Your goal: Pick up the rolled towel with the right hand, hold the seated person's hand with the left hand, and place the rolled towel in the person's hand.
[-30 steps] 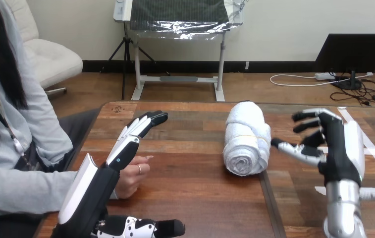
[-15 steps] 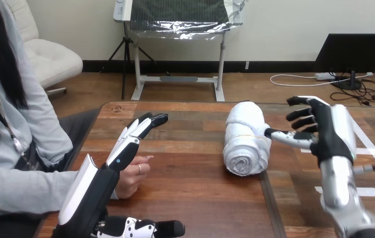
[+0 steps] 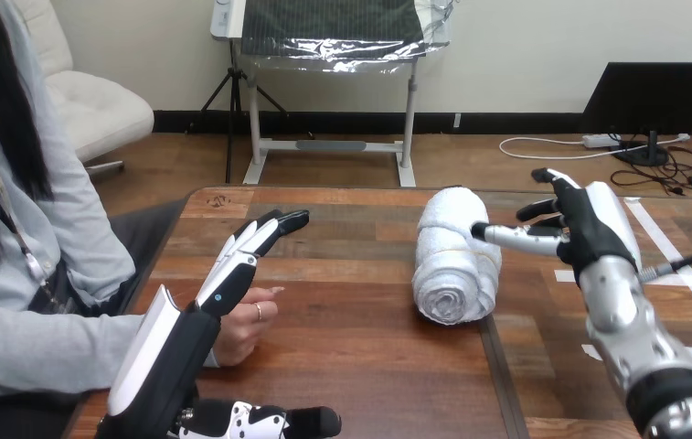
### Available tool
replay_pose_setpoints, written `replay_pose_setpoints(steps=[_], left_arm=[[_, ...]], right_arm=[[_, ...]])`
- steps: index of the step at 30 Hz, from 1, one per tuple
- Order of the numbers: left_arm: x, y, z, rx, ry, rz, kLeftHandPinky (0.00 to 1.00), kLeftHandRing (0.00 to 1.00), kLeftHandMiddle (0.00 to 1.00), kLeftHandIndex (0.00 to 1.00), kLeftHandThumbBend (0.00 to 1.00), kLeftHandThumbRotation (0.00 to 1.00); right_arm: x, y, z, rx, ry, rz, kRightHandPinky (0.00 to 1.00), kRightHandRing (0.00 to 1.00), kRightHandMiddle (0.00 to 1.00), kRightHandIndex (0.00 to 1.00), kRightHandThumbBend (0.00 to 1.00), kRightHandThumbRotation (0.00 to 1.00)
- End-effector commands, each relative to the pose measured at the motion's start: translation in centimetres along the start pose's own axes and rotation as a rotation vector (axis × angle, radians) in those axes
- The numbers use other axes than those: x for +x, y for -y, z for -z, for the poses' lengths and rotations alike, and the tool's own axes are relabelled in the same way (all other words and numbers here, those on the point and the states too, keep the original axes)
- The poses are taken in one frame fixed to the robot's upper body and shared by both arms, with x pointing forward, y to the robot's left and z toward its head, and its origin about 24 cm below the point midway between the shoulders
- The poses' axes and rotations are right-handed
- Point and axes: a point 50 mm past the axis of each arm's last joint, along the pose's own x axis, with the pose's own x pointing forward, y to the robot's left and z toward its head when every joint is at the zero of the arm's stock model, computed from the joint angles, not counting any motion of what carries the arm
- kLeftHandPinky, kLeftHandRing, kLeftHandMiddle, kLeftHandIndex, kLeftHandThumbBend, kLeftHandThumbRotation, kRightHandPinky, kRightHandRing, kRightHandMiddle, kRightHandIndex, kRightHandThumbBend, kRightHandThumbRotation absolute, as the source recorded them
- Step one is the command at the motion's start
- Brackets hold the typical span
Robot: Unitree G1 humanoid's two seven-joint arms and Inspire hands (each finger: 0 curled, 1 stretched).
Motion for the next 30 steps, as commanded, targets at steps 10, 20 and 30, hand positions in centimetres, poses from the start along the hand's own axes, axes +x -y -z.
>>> replay_pose_setpoints(steps=[10,20,30], left_arm=[[2.3,0.4,-0.4,-0.051,0.12,-0.02,1.0,0.98,0.93,0.91,1.0,0.6],[2.1,0.5,-0.5,-0.054,0.115,-0.022,1.0,1.0,0.94,0.92,1.0,0.6],[2.0,0.5,-0.6,-0.053,0.114,-0.015,1.0,0.98,0.92,0.93,1.0,0.61]], right_arm=[[2.5,2.6,-11.6,-0.008,0.05,-0.043,0.64,0.83,0.89,1.0,0.96,0.54],[2.4,1.4,-12.5,0.035,0.01,-0.069,0.86,0.98,0.99,1.0,1.0,0.58],[2.2,0.5,-13.1,0.014,-0.013,-0.081,0.91,1.0,1.0,1.0,1.0,0.64]])
